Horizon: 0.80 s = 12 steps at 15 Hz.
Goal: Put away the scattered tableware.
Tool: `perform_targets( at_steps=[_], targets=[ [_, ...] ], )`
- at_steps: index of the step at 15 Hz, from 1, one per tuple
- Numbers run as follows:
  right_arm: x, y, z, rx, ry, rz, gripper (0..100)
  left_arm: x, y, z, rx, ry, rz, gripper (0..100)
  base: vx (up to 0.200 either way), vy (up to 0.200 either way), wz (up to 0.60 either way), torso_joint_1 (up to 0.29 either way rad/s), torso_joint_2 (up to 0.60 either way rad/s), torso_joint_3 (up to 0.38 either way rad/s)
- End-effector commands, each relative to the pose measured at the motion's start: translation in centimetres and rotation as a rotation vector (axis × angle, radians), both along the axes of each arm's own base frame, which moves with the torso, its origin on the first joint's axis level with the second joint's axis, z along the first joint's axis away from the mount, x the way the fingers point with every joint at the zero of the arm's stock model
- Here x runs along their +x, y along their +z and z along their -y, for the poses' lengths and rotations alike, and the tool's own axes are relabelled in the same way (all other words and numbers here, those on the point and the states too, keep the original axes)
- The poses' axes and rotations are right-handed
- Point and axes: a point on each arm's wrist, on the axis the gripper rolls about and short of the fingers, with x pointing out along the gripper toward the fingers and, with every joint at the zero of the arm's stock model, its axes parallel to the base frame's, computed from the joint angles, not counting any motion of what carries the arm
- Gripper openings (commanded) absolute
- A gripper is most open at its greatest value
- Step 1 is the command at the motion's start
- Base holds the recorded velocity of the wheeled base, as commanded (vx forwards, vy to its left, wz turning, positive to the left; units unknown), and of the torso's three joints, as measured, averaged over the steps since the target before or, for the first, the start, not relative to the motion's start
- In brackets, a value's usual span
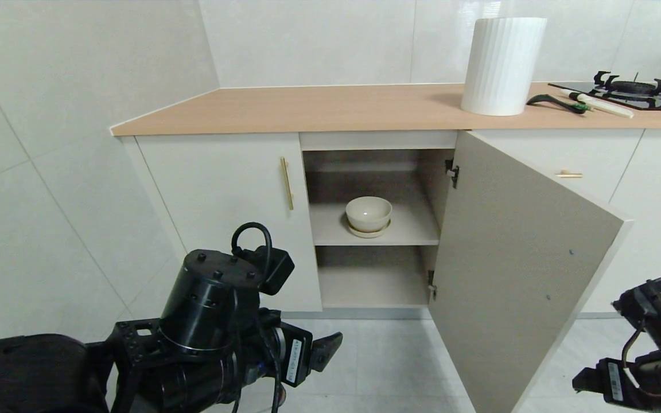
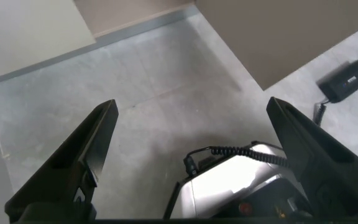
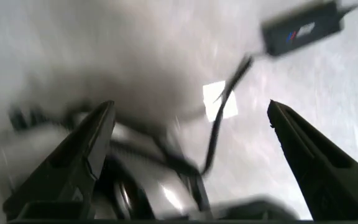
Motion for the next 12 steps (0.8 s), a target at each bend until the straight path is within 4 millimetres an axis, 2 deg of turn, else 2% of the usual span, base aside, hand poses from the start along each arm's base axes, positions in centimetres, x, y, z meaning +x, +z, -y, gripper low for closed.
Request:
perform_targets(
  at_steps=[1, 5, 6, 8, 12],
  targets=[
    [0.2, 1.3, 2.2, -0.017, -0.082, 0.104, 100, 0.0, 0.1, 0.0, -0.002, 0.001, 0.002, 100, 0.000, 0.000, 0.00, 0.000, 0.00, 0.000],
    [1.3, 2.9, 4.7, -0.035, -0.181, 0.247, 100, -0.1, 0.3, -0.1, -0.007, -0.001, 0.007, 100, 0.000, 0.000, 0.00, 0.000, 0.00, 0.000],
    [1.6, 3.2, 4.9, -0.032, -0.191, 0.280, 100, -0.1, 0.3, -0.1, -0.007, -0.002, 0.009, 100, 0.000, 0.000, 0.00, 0.000, 0.00, 0.000],
    [3.7, 3.8, 5.1, 0.025, -0.161, 0.370, 100, -0.2, 0.5, -0.1, -0.011, -0.002, 0.014, 100, 0.000, 0.000, 0.00, 0.000, 0.00, 0.000],
    [6.3, 3.5, 5.4, 0.051, -0.148, 0.410, 100, -0.3, 0.7, -0.2, -0.017, -0.002, 0.019, 100, 0.000, 0.000, 0.00, 0.000, 0.00, 0.000]
  ],
)
